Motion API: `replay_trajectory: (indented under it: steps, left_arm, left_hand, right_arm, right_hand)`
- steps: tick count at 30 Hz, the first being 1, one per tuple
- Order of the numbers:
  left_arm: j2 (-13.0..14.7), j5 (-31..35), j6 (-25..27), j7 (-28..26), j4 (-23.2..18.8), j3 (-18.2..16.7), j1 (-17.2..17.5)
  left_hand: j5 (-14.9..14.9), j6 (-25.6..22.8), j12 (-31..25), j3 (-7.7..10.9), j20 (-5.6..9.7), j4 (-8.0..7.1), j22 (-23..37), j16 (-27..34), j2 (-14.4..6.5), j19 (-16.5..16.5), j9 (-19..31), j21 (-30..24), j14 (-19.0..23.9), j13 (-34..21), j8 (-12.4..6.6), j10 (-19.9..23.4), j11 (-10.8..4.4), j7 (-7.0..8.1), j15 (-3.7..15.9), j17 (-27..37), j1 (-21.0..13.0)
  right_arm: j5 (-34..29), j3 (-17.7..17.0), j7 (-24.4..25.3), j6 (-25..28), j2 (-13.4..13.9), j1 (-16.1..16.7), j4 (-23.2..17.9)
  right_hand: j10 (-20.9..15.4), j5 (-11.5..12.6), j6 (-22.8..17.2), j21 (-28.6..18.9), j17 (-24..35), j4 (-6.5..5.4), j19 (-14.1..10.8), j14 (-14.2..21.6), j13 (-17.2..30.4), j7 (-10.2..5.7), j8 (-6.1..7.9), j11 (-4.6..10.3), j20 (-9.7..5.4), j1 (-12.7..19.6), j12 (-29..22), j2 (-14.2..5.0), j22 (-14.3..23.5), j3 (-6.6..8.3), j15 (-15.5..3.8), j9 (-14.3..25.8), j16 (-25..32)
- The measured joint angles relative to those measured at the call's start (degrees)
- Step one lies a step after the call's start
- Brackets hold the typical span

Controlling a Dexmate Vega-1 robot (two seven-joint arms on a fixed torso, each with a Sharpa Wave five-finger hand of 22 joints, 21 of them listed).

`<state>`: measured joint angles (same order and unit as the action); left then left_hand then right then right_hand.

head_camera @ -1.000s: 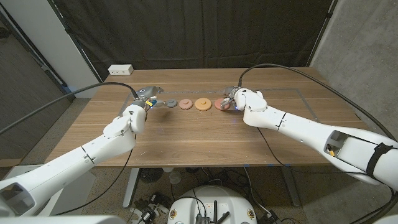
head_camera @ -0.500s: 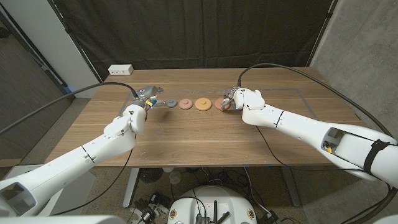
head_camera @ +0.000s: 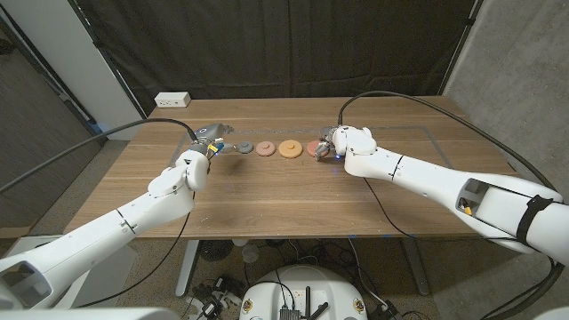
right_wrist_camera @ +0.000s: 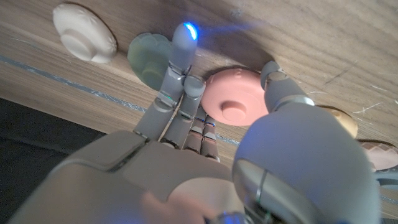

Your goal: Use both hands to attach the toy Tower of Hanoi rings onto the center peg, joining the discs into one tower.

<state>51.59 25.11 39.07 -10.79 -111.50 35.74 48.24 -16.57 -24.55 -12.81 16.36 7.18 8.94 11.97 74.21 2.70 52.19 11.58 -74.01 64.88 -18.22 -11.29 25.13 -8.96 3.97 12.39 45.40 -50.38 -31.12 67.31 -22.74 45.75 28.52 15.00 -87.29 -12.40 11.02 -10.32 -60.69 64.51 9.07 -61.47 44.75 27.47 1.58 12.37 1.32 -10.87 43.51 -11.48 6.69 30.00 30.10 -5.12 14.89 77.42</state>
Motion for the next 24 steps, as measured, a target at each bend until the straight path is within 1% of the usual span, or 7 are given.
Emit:
replay_trajectory:
  steps: [5, 11, 15, 18, 20, 22, 24]
  left_arm:
    - [0.01, -0.12, -0.1, -0.05, 0.1, -0.12, 0.14]
    - [0.07, -0.43, -0.3, -0.32, 0.14, -0.24, 0.3]
    - [0.11, -0.66, -0.51, -0.42, 0.19, -0.27, 0.4]
    - [0.12, -0.74, -0.59, -0.45, 0.22, -0.28, 0.43]
    - [0.13, -0.77, -0.66, -0.45, 0.23, -0.28, 0.44]
    - [0.13, -0.8, -0.71, -0.47, 0.24, -0.28, 0.44]
    - [0.14, -0.81, -0.73, -0.49, 0.24, -0.28, 0.45]
  left_hand:
    - [0.0, -0.31, 0.0, 0.0, -0.16, 0.0, 0.0, 0.0, 0.0, -0.16, 0.0, -0.56, 0.0, -0.19, 0.0, 0.0, 0.0, -0.31, 0.0, -0.04, 0.0]
    - [0.0, -0.31, 0.0, 0.0, -0.11, 0.0, 0.0, 0.0, 0.0, -0.31, 0.0, -0.64, 0.0, -0.12, 0.0, 0.28, 0.27, -0.31, 0.0, -0.03, 0.0]
    - [0.0, -0.31, 0.0, 0.0, -0.31, 0.0, 0.0, 0.0, -0.24, -0.51, 0.0, -1.01, 0.0, -0.12, 0.0, 0.27, 0.27, -0.31, 0.0, -0.02, -0.24]
    - [0.0, -0.31, 0.0, 0.0, -0.31, 0.0, -0.27, 0.0, -0.24, -0.51, 0.0, -1.23, 0.0, -0.19, 0.0, 0.27, 0.27, -0.31, 0.0, -0.03, -0.24]
    - [0.0, -0.31, 0.0, 0.0, -0.31, 0.0, -0.27, 0.0, -0.34, -0.51, 0.0, -1.23, 0.0, -0.29, 0.0, 0.27, 0.27, -0.31, 0.0, -0.03, -0.34]
    - [0.0, -0.31, 0.0, 0.0, -0.31, 0.0, -0.27, 0.0, -0.38, -0.51, 0.0, -1.45, 0.0, -0.28, 0.0, 0.27, 0.27, -0.31, 0.0, -0.03, -0.38]
    - [0.0, -0.31, 0.0, 0.0, -0.31, 0.0, -0.26, 0.0, -0.38, -0.51, 0.0, -1.45, 0.0, -0.28, 0.0, 0.27, 0.27, -0.31, 0.0, -0.03, -0.38]
  right_arm:
    - [0.17, 0.16, 0.01, 0.0, -0.16, -0.19, 0.29]
    - [0.26, 0.61, 0.12, 0.32, -0.44, -0.48, 0.74]
    - [0.4, 0.93, 0.58, 0.49, -0.5, -0.49, 0.94]
    - [0.47, 0.93, 1.2, 0.5, -0.5, -0.26, 0.96]
    - [0.5, 0.93, 1.67, 0.47, -0.51, -0.03, 0.98]
    - [0.53, 0.91, 2.27, 0.43, -0.5, 0.21, 1.02]
    - [0.53, 0.87, 2.47, 0.41, -0.51, 0.33, 1.04]
  right_hand:
    - [-0.72, 0.0, -0.56, -0.01, 0.27, 0.22, 0.0, 0.13, 0.13, 0.15, 0.45, 0.54, 0.0, 0.35, -0.48, -0.35, -0.27, -0.22, 0.12, -0.07, 0.0]
    - [-2.72, 0.0, -2.0, -0.45, 1.08, -0.05, -0.01, 0.92, 0.23, -0.56, 0.84, 1.28, 0.01, 0.63, -1.17, -0.63, -0.5, -0.49, 0.07, -0.27, 0.41]
    - [-5.09, 0.23, -4.28, -1.41, 1.75, -0.03, -0.69, 1.96, 0.21, -1.46, 1.81, 2.63, -0.2, 1.3, -1.87, -1.29, -0.53, -0.52, -0.38, -0.38, 1.08]
    - [-6.84, 0.26, -6.4, -2.22, 2.96, 0.22, -1.5, 3.22, 0.49, -2.49, 2.5, 2.57, -0.61, 1.84, -2.85, -1.83, -0.8, -0.43, -0.75, -0.43, 1.98]
    - [-8.69, 0.43, -8.03, -2.54, 3.72, 0.33, -2.03, 4.21, 0.51, -3.28, 2.98, 3.35, -0.72, 2.06, -3.49, -2.04, -0.86, -0.54, -0.99, -0.49, 2.47]
    - [-9.99, 0.72, -9.2, -3.1, 4.4, 0.58, -2.31, 5.02, 0.53, -3.52, 3.39, 3.55, -1.0, 2.76, -4.08, -2.03, -1.06, -0.34, -1.29, -0.5, 3.18]
    - [-11.06, 0.96, -9.92, -3.33, 4.96, 0.69, -2.82, 6.04, 0.54, -3.24, 4.09, 3.06, -1.13, 3.29, -4.7, -1.87, -1.06, -0.04, -1.45, -0.5, 3.94]
